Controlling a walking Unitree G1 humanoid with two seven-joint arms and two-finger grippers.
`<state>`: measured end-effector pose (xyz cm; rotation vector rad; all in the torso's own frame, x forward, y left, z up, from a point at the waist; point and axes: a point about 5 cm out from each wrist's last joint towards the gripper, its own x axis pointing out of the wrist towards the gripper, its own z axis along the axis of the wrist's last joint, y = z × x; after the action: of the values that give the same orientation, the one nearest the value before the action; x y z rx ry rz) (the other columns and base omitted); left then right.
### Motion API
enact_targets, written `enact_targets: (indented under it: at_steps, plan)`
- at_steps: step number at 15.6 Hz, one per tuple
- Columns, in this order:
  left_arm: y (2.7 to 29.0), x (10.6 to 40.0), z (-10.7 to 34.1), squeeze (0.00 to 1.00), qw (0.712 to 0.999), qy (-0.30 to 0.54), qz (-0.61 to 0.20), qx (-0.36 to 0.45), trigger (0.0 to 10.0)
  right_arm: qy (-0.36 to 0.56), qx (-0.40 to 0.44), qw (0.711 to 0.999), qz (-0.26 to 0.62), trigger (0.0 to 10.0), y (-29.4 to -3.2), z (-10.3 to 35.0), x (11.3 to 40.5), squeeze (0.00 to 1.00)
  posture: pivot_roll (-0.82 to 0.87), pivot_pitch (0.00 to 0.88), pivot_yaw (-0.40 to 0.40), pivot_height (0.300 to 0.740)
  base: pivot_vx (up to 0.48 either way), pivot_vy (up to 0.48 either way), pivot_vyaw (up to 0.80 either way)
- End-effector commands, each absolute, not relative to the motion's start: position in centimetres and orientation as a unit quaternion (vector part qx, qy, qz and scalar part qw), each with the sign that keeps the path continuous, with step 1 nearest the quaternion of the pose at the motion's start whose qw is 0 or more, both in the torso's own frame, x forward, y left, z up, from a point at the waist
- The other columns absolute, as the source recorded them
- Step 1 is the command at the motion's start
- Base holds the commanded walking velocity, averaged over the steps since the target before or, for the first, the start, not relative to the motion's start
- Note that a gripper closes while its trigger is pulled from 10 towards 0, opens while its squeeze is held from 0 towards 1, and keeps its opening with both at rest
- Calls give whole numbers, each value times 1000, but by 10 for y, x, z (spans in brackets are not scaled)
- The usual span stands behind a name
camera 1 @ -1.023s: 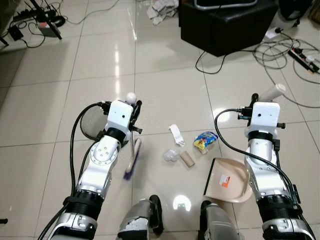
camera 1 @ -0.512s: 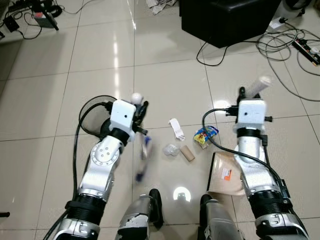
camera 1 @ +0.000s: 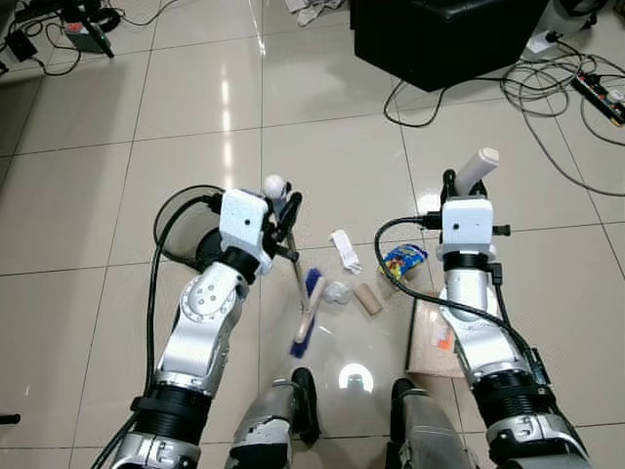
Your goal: Sweep floor
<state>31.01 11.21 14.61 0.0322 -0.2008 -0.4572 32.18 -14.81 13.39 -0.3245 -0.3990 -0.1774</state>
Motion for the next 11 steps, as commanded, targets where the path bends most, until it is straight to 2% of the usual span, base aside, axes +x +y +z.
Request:
enact_targets:
  at_steps: [1, 8, 11]
  plan:
    - [112, 307, 141, 0, 969, -84, -234, -3, 10000, -213, -131, 966, -62, 10000, -129, 134, 318, 0, 139, 338, 179, 740, 0, 0, 0]
    - [119, 312, 145, 0, 970, -85, -228, 2, 10000, -223, -129, 964, -62, 10000, -129, 136, 316, 0, 137, 333, 176, 740, 0, 0, 0]
    - [112, 309, 150, 0, 963, -79, -249, -58, 10000, -221, -101, 968, -55, 10000, -123, 134, 316, 0, 137, 328, 178, 740, 0, 0, 0]
